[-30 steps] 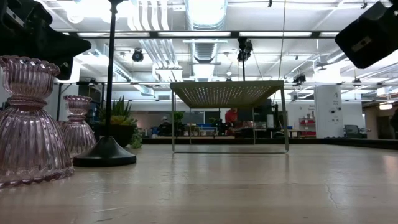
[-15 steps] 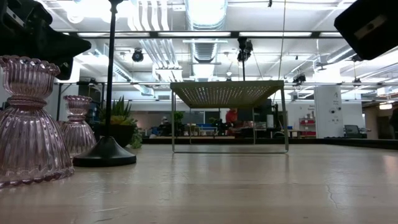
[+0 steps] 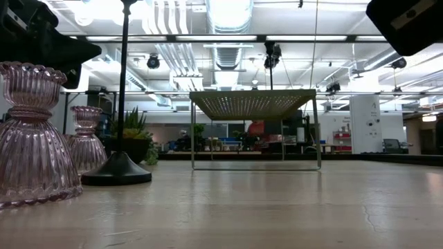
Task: Pick & Place candle stick holders
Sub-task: Put the bottom black candle holder on the shelf aligned with the other black candle holder
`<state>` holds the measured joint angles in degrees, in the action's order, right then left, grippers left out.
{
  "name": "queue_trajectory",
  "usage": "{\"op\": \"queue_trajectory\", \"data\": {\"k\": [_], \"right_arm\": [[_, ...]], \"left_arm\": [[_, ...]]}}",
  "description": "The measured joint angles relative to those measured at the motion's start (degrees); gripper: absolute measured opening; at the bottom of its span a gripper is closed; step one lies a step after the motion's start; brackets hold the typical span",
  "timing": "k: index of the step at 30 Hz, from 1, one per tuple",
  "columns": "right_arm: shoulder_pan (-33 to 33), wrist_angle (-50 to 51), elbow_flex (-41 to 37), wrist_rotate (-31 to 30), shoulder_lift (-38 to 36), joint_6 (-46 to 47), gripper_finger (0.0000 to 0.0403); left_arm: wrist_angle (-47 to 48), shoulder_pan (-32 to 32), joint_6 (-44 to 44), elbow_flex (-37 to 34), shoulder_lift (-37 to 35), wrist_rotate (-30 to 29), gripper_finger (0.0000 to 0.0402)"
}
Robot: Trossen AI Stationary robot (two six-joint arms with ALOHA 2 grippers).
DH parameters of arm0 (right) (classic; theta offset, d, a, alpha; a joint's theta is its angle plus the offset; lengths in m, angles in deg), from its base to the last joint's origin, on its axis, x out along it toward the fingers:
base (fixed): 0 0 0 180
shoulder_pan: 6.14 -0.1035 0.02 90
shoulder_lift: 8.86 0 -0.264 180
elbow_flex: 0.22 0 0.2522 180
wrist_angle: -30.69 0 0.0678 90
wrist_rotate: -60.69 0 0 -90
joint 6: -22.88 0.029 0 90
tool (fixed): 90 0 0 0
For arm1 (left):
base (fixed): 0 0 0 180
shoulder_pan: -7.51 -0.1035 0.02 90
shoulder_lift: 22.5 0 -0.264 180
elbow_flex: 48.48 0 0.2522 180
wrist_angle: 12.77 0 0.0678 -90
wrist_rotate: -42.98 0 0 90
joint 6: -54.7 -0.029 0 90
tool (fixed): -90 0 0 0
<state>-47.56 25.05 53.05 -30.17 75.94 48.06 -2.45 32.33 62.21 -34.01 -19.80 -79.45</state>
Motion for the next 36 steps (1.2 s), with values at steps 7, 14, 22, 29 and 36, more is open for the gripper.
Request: {"op": "queue_trajectory", "data": {"k": [7, 14, 22, 29, 36], "right_arm": [[-0.6, 0.0, -0.1, -0.2, -0.8, -0.7, 0.0133], [-0.7, -0.1, 0.1, -0.7, -0.9, -4.0, 0.0067], [-0.7, -0.6, 0.1, -0.6, -1.4, -7.0, 0.0015], [0.8, 0.0, 0.1, -2.9, -4.9, -8.2, 0.0018], [3.9, 3.7, 0.1, -7.3, -14.3, -11.2, 0.0018]], "left_arm": [[-0.2, 0.0, 0.0, 0.0, 0.0, 0.0, 0.0012], [-0.3, 0.0, 0.0, 0.0, 0.0, 0.0, 0.0012], [-0.4, 0.0, 0.0, 0.0, 0.0, 0.0, 0.0012], [-0.4, 0.0, 0.0, 0.0, 0.0, 0.0, 0.0012], [-0.4, 0.0, 0.0, 0.0, 0.0, 0.0, 0.0012]]}}
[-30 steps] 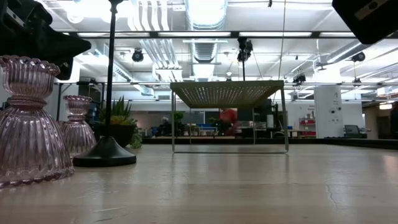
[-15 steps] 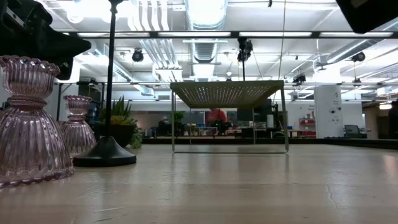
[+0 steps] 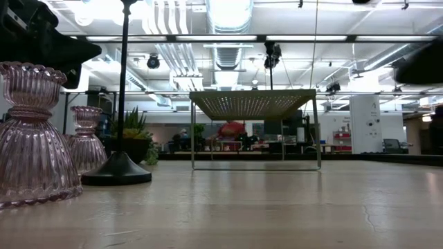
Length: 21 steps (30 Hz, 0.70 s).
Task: Pick & Place candle stick holders
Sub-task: Put the bottom black candle holder on the shelf aligned with the other black candle holder
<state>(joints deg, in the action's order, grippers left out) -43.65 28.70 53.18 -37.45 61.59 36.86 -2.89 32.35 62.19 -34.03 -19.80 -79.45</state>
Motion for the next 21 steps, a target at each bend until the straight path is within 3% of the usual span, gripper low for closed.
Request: {"op": "queue_trajectory", "data": {"k": [4, 10, 13, 21], "right_arm": [[2.2, 4.2, 0.5, -2.2, -6.5, -4.9, 0.0018], [8.4, 15.1, 3.8, -10.5, -14.6, -7.9, 0.0018], [13.0, 16.0, 4.7, -13.1, -17.2, -10.0, 0.0018], [28.7, 18.9, 8.7, -13.5, -19.8, -11.3, 0.0018]], "left_arm": [[-0.1, 0.0, 0.0, 0.0, 0.0, 0.0, 0.0012], [-0.1, 0.0, 0.0, 0.0, 0.0, 0.0, 0.0012], [-0.2, 0.0, 0.0, 0.0, 0.0, 0.0, 0.0012], [-0.2, 0.0, 0.0, 0.0, 0.0, 0.0, 0.0012]]}}
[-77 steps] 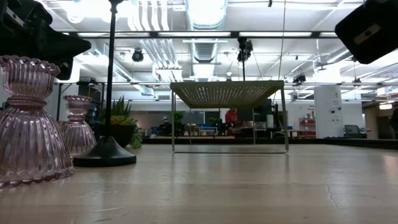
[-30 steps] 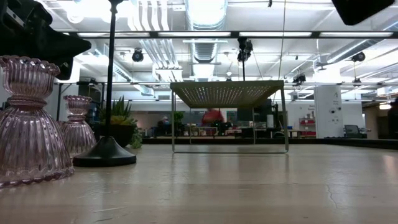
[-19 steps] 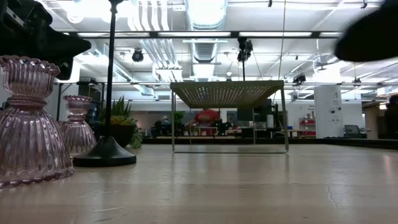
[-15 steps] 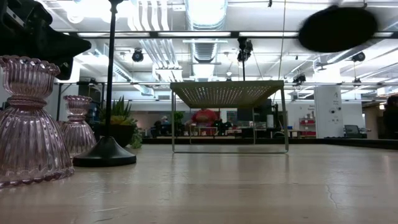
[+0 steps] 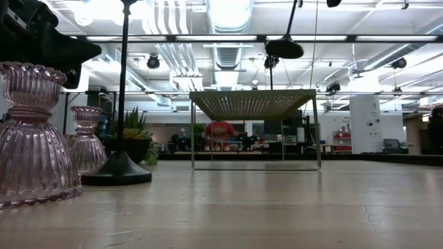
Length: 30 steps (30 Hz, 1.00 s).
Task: Pick & Place candle stick holders
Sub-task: Put the bottom black candle holder on the shelf aligned with the other black candle holder
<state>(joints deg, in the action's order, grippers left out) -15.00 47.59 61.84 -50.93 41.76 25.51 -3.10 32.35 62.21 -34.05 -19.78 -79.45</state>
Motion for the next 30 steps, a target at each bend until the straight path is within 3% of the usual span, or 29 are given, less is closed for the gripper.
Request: {"op": "queue_trajectory", "data": {"k": [8, 12, 14, 30], "right_arm": [[15.2, 10.2, 8.2, 1.9, 4.5, 0.3, 0.0018], [21.8, 9.7, 9.4, 11.4, 7.8, 0.9, 0.0018], [24.1, 9.4, 10.1, 12.8, 9.7, 2.4, 0.0018], [31.2, 6.6, 9.4, 14.4, 15.9, 2.6, 0.0018]], "left_arm": [[0.0, 0.0, 0.0, 0.0, 0.0, 0.0, 0.0012], [-0.1, 0.0, 0.0, 0.0, 0.0, 0.0, 0.0012], [-0.1, 0.0, 0.0, 0.0, 0.0, 0.0, 0.0012], [-0.1, 0.0, 0.0, 0.0, 0.0, 0.0, 0.0012]]}}
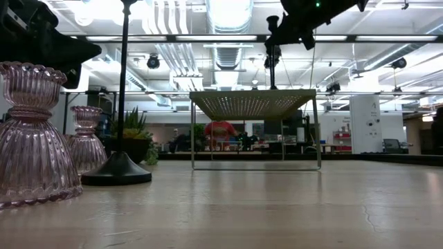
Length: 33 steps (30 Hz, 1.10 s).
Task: Pick & Place candle stick holders
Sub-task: Put the bottom black candle holder on the shelf aligned with the other black candle holder
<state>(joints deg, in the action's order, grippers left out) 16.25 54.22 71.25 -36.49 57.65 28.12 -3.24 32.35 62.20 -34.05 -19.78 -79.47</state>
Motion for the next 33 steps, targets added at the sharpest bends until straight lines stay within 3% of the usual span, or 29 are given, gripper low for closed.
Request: {"op": "queue_trajectory", "data": {"k": [22, 33], "right_arm": [[1.9, 0.5, -0.4, -1.9, 2.1, -0.7, 0.0018], [1.9, 1.3, -0.8, -2.0, 2.1, 0.2, 0.0037]], "left_arm": [[0.0, 0.0, 0.0, 0.0, 0.0, 0.0, 0.0012], [0.0, 0.0, 0.0, 0.0, 0.0, 0.0, 0.0012]]}}
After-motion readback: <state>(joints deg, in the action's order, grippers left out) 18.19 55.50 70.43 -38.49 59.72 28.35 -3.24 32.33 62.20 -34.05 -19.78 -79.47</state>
